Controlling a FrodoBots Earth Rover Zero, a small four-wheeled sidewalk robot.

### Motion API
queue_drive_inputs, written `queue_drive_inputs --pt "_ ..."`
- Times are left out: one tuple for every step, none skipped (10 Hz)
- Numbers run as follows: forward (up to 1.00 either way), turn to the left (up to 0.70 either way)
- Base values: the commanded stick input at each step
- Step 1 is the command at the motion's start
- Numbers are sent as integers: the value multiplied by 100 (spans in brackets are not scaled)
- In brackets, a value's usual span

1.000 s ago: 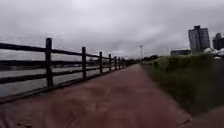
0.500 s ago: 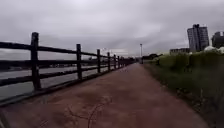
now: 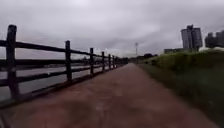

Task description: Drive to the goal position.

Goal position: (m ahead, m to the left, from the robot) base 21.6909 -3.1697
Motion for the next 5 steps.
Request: queue_drive_inputs --pt "100 0" --pt "100 0" --pt "100 0" --pt "100 0" --pt "100 0"
